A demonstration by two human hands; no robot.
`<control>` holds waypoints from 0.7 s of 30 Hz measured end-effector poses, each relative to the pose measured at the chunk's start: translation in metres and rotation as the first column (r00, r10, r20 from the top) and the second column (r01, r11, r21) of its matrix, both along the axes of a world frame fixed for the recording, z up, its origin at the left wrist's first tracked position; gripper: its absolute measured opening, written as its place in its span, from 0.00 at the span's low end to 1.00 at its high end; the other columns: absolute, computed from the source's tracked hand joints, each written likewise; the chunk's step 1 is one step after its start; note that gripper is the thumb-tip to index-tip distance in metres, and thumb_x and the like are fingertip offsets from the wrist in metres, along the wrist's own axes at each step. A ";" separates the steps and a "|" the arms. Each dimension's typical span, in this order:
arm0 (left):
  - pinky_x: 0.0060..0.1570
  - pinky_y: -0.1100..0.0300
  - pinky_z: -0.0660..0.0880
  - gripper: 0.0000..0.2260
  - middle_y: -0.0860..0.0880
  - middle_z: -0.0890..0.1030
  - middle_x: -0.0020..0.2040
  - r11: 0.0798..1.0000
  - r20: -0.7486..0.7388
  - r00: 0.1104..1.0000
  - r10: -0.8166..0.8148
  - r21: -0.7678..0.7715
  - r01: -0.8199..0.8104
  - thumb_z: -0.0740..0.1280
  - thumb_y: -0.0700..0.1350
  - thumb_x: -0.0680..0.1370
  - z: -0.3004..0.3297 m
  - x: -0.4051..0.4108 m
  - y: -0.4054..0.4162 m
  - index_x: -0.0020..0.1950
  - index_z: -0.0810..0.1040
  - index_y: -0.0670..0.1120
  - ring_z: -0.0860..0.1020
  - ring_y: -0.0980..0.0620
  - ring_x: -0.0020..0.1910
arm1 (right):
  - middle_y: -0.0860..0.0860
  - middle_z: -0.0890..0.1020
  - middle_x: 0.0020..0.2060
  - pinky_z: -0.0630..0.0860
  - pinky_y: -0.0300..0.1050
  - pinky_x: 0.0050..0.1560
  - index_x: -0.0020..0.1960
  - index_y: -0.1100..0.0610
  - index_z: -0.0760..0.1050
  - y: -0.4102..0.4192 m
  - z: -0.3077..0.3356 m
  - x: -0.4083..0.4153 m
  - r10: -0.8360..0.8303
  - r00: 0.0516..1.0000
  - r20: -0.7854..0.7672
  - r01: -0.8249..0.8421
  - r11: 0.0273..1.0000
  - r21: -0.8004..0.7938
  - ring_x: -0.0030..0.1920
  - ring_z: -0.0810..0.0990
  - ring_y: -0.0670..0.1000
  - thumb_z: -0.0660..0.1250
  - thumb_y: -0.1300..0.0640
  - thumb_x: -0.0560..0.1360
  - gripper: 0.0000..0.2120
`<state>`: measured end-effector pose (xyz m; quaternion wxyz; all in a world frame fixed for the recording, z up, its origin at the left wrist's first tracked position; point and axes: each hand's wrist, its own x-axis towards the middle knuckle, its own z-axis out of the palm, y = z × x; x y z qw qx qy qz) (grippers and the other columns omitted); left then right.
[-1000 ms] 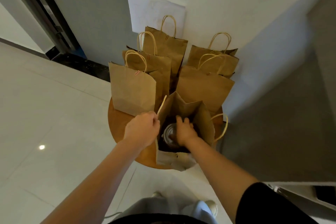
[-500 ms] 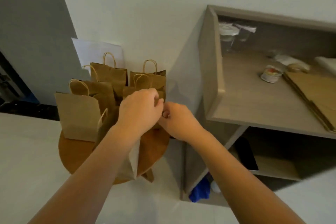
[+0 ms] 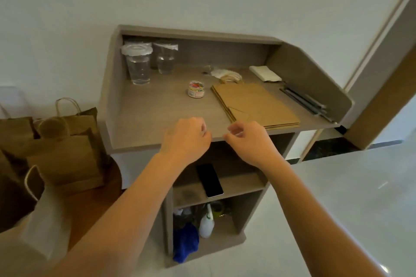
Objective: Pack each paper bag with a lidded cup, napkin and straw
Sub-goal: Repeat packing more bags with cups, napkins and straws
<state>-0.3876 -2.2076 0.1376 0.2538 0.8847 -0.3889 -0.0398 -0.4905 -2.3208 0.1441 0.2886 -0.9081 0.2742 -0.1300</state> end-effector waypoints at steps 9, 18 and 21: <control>0.46 0.56 0.75 0.06 0.51 0.78 0.45 0.982 0.035 0.987 -0.155 -0.101 0.158 0.62 0.50 0.79 0.017 0.025 -0.156 0.48 0.76 0.50 0.76 0.53 0.44 | 0.43 0.76 0.45 0.67 0.30 0.37 0.57 0.52 0.75 -0.129 0.005 0.008 -0.149 0.984 0.096 0.150 0.989 -0.001 0.46 0.76 0.41 0.63 0.51 0.77 0.11; 0.39 0.61 0.71 0.06 0.50 0.79 0.44 0.971 0.101 0.972 -0.214 -0.089 0.224 0.61 0.48 0.79 0.035 0.092 -0.291 0.48 0.76 0.49 0.75 0.53 0.43 | 0.46 0.79 0.40 0.70 0.32 0.39 0.50 0.55 0.77 -0.256 0.026 0.080 -0.268 0.947 0.177 0.275 0.961 -0.013 0.40 0.75 0.42 0.63 0.53 0.78 0.07; 0.43 0.60 0.73 0.05 0.50 0.79 0.46 0.971 0.078 0.971 -0.227 -0.059 0.231 0.62 0.47 0.79 0.029 0.106 -0.324 0.51 0.77 0.49 0.76 0.53 0.45 | 0.48 0.79 0.39 0.70 0.34 0.39 0.49 0.56 0.78 -0.291 0.016 0.101 -0.295 0.939 0.175 0.296 0.955 0.018 0.39 0.76 0.43 0.62 0.54 0.78 0.07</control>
